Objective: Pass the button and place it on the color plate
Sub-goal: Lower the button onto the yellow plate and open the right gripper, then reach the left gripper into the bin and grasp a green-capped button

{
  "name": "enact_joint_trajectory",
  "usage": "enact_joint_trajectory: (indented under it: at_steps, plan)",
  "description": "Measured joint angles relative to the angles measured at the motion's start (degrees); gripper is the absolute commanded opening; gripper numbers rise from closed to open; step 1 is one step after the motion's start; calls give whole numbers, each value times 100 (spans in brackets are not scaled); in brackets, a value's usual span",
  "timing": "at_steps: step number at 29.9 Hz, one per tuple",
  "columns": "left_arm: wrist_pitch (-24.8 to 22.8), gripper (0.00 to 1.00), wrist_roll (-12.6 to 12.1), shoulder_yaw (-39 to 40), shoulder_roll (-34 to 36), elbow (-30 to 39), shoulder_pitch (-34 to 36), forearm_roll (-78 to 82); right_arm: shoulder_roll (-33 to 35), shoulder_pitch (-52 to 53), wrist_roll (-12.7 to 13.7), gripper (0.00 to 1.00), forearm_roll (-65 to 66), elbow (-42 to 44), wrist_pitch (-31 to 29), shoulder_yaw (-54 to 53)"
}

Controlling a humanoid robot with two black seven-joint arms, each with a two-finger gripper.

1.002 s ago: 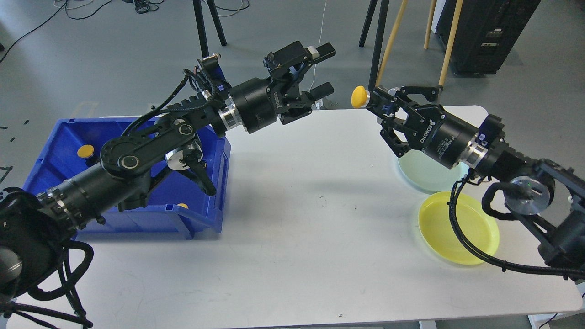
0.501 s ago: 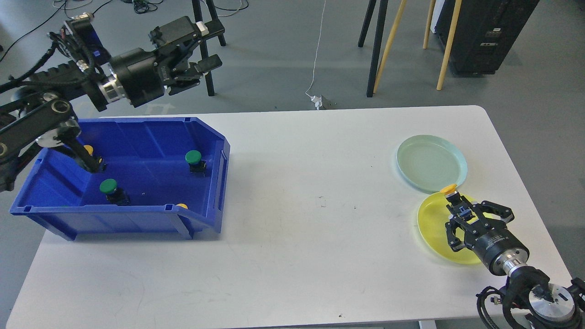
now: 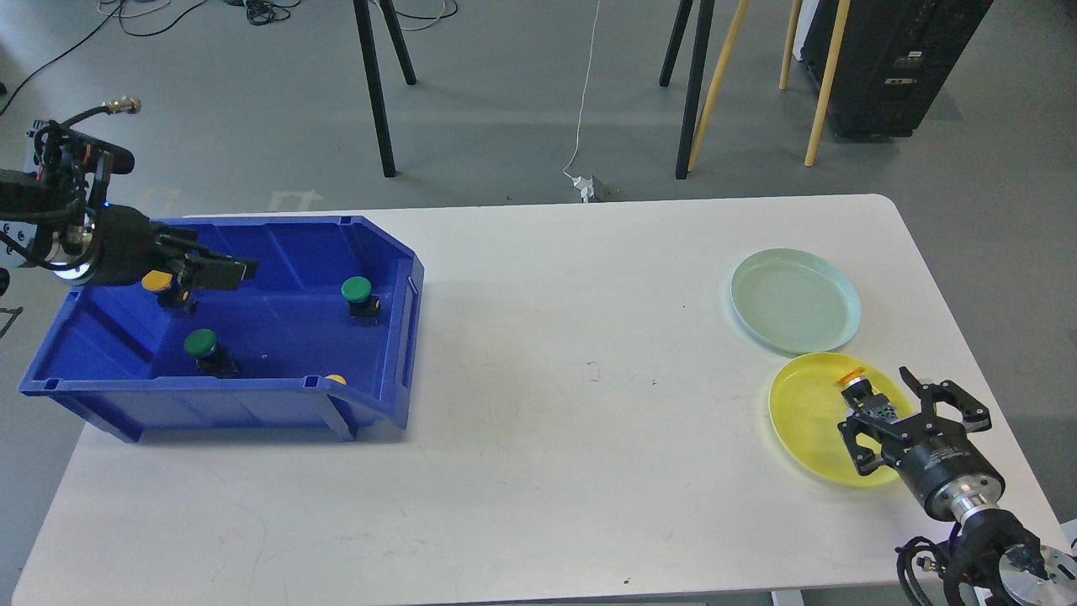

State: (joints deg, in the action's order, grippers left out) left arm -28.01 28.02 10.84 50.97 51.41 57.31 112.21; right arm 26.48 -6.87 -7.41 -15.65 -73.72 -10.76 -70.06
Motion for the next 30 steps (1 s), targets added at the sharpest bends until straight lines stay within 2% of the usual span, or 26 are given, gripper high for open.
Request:
enact_joint_trajectory:
  at_steps: [7,14,20,30]
  plan:
    - [1,99,0,-322,-449,-525,-9,104,164,443,61,100,2,-279,-77,-727]
    - [1,99,-3,-398,-744,-892,-110,86,350,866,72,100,9,-288,-19,-763]
    - [1,98,-1,-832,-994,-1214,-160,62,365,890,73,100,16,-275,-13,-716]
    - [1,97,-2,-1034,-1316,-1810,-183,53,367,818,73,100,18,-270,-13,-687]
